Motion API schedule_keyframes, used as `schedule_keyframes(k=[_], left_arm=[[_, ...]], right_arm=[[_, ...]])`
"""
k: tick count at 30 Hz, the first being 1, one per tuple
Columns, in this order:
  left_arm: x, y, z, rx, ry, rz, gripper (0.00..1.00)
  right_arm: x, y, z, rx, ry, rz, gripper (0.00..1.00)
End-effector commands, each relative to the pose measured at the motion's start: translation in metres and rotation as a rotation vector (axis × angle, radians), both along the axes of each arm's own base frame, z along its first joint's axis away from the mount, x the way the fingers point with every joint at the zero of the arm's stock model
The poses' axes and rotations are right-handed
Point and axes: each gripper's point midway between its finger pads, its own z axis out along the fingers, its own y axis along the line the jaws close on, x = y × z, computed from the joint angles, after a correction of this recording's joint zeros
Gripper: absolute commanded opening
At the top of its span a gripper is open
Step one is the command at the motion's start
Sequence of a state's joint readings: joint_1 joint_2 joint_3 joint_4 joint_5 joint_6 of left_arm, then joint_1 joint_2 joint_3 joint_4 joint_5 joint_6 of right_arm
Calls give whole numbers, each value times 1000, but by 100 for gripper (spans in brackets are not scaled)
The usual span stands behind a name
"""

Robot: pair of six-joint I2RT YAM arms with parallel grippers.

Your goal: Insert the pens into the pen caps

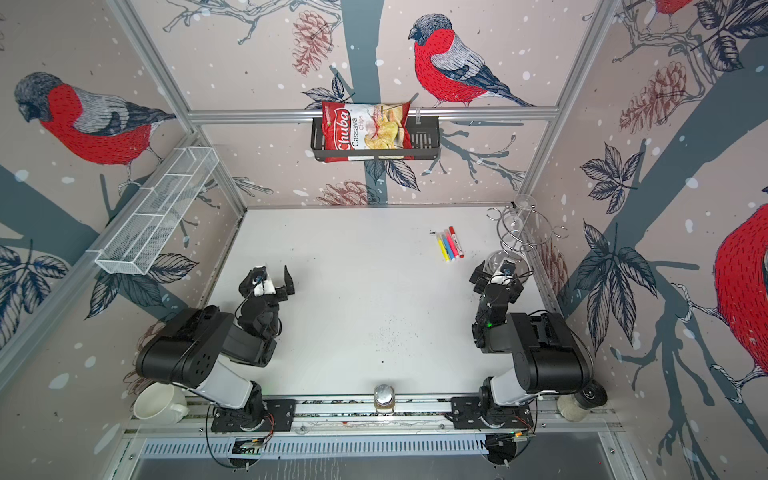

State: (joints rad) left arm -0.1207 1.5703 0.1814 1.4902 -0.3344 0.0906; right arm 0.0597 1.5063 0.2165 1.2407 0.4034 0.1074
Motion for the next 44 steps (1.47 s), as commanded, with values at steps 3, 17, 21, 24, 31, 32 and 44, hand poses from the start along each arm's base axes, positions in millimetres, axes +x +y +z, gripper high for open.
schedule_keyframes(k=[3,17,21,24,31,32,44], left_arm=[[15,2,-24,-93,114,-76,98],[13,2,-22,-92,102,-81,98],[13,2,-22,-92,104,-80,98],[13,2,-23,-92,105,-79,98],[13,2,-22,-92,103,-79,98],[13,2,-22,-92,103,-79,98],[14,0,-22,-88,106,-90,98]], right_arm=[[1,1,0,21,-4,4,100],[0,1,0,20,-7,5,100],[0,1,0,21,-7,5,100],[0,1,0,21,-5,5,99],[0,2,0,21,-7,5,100],[0,1,0,21,-7,4,100],[0,1,0,21,-3,5,100]])
